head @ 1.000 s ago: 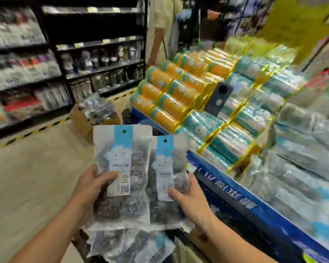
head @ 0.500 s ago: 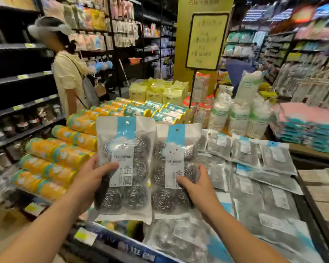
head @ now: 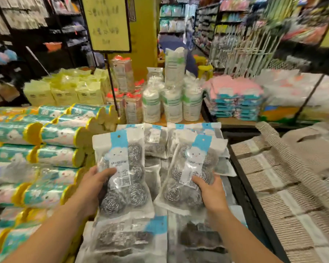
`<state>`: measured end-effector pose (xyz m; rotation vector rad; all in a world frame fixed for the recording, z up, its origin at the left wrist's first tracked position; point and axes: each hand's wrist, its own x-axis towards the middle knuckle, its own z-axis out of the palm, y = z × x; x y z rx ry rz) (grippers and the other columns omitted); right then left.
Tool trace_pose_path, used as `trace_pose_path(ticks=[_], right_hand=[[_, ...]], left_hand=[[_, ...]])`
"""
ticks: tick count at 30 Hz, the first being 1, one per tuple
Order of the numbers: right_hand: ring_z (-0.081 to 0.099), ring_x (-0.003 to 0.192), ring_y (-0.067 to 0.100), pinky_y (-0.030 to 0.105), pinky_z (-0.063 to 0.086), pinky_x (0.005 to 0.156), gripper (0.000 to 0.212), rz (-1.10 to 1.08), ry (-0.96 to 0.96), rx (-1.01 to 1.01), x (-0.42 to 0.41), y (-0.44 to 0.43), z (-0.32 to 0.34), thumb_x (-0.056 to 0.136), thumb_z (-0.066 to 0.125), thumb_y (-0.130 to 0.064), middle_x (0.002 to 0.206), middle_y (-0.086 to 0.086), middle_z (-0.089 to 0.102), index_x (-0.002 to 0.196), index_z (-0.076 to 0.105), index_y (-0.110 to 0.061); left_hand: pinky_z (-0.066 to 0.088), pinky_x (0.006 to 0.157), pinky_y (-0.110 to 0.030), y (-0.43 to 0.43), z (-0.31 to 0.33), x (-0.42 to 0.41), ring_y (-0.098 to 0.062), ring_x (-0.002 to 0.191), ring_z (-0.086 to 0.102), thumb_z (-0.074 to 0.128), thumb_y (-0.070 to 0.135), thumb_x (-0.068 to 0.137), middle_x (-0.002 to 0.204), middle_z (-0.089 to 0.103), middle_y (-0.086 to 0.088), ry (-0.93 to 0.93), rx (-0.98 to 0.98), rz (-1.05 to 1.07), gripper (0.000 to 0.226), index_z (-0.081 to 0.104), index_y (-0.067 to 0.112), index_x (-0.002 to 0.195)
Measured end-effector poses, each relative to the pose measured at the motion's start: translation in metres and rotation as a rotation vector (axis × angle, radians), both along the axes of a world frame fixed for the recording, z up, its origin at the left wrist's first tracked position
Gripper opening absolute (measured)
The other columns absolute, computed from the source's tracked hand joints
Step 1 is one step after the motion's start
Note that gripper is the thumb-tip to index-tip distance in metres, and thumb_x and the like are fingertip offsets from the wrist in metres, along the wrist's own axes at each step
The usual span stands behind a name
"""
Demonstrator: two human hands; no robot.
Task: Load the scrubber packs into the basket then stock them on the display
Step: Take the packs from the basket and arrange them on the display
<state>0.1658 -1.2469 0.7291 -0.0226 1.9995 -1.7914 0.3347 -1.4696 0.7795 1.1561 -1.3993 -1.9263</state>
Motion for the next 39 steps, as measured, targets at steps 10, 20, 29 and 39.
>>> trace_pose_path(ticks=[10,20,29,39], right_hand=[[0.067,0.096,0.029,0.044,0.057,0.083,0.078,-0.598,-0.609,-0.299,-0.017,-0.004,-0.087,0.067,0.091,-0.028,0.116,0.014,0.066,0.129,0.052,-0.002],[0.059,0.105,0.027,0.036,0.053,0.080,0.049,-0.594,-0.666,-0.305,-0.032,-0.027,-0.109,0.092,0.067,-0.017,0.123,0.014,0.058,0.137,0.049,-0.009],[0.067,0.070,0.025,0.026,0.056,0.049,0.036,-0.326,-0.547,0.036,-0.036,-0.021,-0.101,0.097,0.065,-0.024,0.104,0.024,0.068,0.124,0.057,-0.002],[0.051,0.027,0.014,0.017,0.031,0.023,0.034,-0.083,-0.542,0.214,-0.030,-0.014,-0.084,0.105,0.047,-0.023,0.093,0.029,0.066,0.115,0.053,0.010]], left_hand=[[0.057,0.084,-0.051,-0.021,-0.065,-0.058,-0.034,0.093,0.072,0.068,0.011,0.087,0.103,0.077,-0.011,-0.047,0.100,-0.134,0.030,0.064,0.020,0.116],[0.056,0.072,-0.044,-0.054,-0.118,-0.064,-0.028,0.101,0.070,0.067,0.022,0.087,0.116,0.073,-0.006,-0.056,0.411,-0.008,0.042,0.060,0.017,0.129],[0.051,0.060,-0.036,-0.069,-0.092,-0.065,-0.019,0.061,0.074,0.058,0.021,0.096,0.073,0.077,-0.003,-0.055,0.436,-0.005,0.013,0.067,0.016,0.105],[0.048,0.103,-0.051,-0.060,-0.112,-0.086,-0.032,0.115,0.063,0.045,0.014,0.095,0.129,0.065,-0.014,0.238,0.693,0.361,0.037,0.058,0.007,0.129]])
